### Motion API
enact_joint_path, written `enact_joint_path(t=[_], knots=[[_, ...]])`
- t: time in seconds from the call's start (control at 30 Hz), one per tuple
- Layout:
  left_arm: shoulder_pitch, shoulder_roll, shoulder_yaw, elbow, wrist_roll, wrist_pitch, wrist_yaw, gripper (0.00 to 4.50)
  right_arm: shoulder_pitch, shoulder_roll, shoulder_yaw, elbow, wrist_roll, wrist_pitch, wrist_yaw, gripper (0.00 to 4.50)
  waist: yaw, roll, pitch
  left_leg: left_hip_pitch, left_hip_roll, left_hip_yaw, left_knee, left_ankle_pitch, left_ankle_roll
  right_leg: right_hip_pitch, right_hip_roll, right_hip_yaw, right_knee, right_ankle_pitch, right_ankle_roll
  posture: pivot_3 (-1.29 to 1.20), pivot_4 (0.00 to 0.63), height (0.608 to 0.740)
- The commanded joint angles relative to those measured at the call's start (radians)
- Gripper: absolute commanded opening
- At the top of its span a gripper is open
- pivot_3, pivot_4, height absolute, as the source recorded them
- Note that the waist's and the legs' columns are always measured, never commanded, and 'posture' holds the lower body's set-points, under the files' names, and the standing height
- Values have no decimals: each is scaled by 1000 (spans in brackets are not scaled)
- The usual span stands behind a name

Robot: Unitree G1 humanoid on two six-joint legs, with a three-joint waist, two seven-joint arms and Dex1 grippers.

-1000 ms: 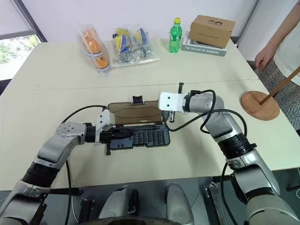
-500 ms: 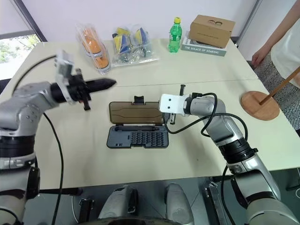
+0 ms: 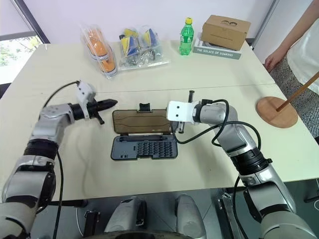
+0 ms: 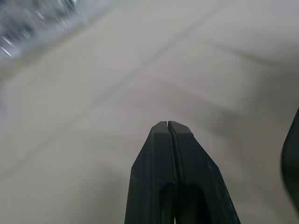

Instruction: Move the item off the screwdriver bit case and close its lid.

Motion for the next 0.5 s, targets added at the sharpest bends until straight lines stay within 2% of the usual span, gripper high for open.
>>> enact_joint_path(t=[0.03,0.17,0.3,0.5], knots=[[-39,-5,-9,47,30,-74,-38,0,-26,12,-13,-59,10,4,-6,9,0,0,0,-1,0,0,0,0,0,-1,0,0,0,0,0,0,150,740],[-30,-27,-19,46,23,-77,-115,0,-31,6,-16,-75,7,13,-3,9,1,0,0,-1,0,0,0,0,0,-1,0,0,0,0,0,0,150,740],[3,-24,-34,-43,-3,2,-226,0,-22,0,-16,-89,9,32,6,9,1,0,0,-1,0,0,0,0,0,-1,0,0,0,0,0,0,150,740],[38,-21,-37,-140,-8,75,-265,0,-18,-1,-14,-92,2,33,4,9,3,0,0,-1,0,0,0,0,0,-2,0,0,0,0,0,0,150,740]])
